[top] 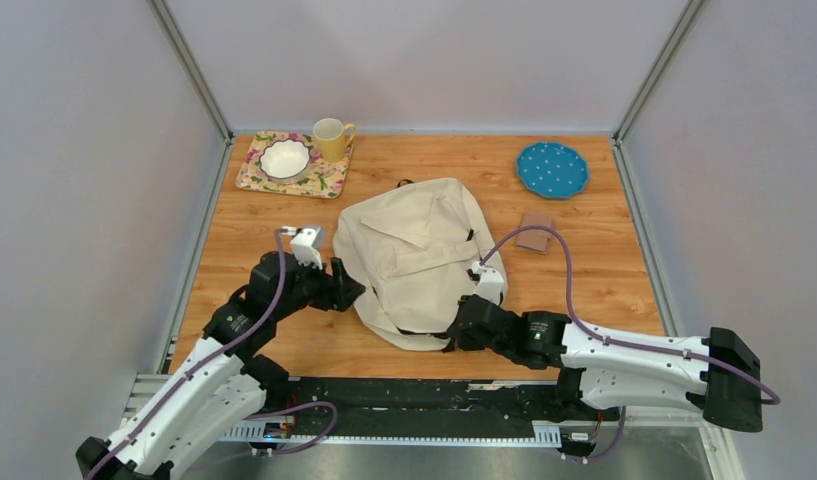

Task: Pack the student bag
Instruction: Zip the student bag at the center of the board.

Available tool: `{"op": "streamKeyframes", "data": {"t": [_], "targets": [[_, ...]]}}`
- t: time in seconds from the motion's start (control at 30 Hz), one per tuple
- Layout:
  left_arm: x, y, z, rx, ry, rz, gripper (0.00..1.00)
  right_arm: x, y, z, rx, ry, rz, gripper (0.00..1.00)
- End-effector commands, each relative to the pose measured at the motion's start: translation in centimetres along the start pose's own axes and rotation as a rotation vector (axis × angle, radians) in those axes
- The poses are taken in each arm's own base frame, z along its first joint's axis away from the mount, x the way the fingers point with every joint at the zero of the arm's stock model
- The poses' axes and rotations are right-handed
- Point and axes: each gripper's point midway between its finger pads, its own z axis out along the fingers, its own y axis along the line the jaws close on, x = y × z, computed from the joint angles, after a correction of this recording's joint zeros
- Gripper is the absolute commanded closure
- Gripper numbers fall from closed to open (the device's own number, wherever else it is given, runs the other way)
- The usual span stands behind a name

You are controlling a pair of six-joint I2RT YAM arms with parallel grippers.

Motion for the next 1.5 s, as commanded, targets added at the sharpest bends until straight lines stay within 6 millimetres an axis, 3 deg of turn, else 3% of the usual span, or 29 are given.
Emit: {"op": "streamKeyframes", "data": {"t": [0.0,0.07,0.13,0.17,0.23,0.3,0.33,0.4,0.47,0.5,0.53,0.63,0.8,0.9,1.1,1.13,1.33,1.47], "targets": [[1.9,-2.2,-0.3,0.056,0.126,0.36,0.24,-1.4,1.6,-0.4,-0.052,-0.044,0.012,1.0],[3.9,-3.6,0.4,0.052,0.18,0.605,0.23,-1.5,1.6,-0.5,-0.053,-0.047,0.014,1.0],[3.9,-4.5,1.0,0.027,0.151,0.793,0.23,-1.5,1.7,-0.5,-0.057,-0.05,0.018,1.0],[5.5,-5.5,1.3,0.055,0.181,0.882,0.23,-1.6,1.8,-0.6,-0.061,-0.05,0.021,1.0],[5.6,-6.3,2.0,0.067,0.155,0.993,0.23,-1.6,1.8,-0.7,-0.062,-0.052,0.026,1.0],[7.1,-6.6,2.7,0.121,0.157,1.073,0.23,-1.7,1.7,-0.8,-0.064,-0.054,0.029,1.0],[6.9,-7.7,3.2,0.165,0.114,1.109,0.22,-1.8,1.8,-1.0,-0.072,-0.058,0.031,1.0],[7.4,-7.9,3.6,0.196,0.088,1.147,0.22,-1.9,1.8,-1.1,-0.075,-0.061,0.033,1.0],[6.8,-9.6,3.9,0.262,0.005,1.169,0.22,-2.0,1.7,-1.3,-0.077,-0.068,0.035,1.0],[7.4,-9.4,4.1,0.278,-0.005,1.182,0.22,-2.0,1.8,-1.3,-0.082,-0.069,0.038,1.0],[7.0,-10.8,4.2,0.328,-0.07,1.186,0.22,-2.0,1.8,-1.3,-0.082,-0.069,0.038,1.0],[7.7,-11.7,4.7,0.374,-0.103,1.219,0.22,-2.0,2.0,-1.3,-0.084,-0.068,0.043,1.0],[10.1,-12.0,5.6,0.428,-0.075,1.224,0.21,-1.9,2.0,-1.2,-0.086,-0.065,0.052,1.0],[11.0,-12.1,5.9,0.452,-0.081,1.207,0.26,-1.8,1.9,-1.1,-0.085,-0.061,0.05,1.0],[11.1,-11.0,6.7,0.39,-0.091,1.183,0.55,-1.6,1.9,-1.1,-0.084,-0.052,0.051,1.0],[11.0,-10.7,6.8,0.374,-0.093,1.18,0.68,-1.6,1.9,-1.0,-0.082,-0.052,0.051,1.0],[10.5,-9.6,7.3,0.292,-0.095,1.154,0.98,-1.4,1.9,-0.7,-0.077,-0.046,0.051,1.0],[11.1,-8.8,7.0,0.285,-0.055,1.142,1.0,-1.5,0.9,-0.6,-0.03,-0.057,0.056,1.0]]}}
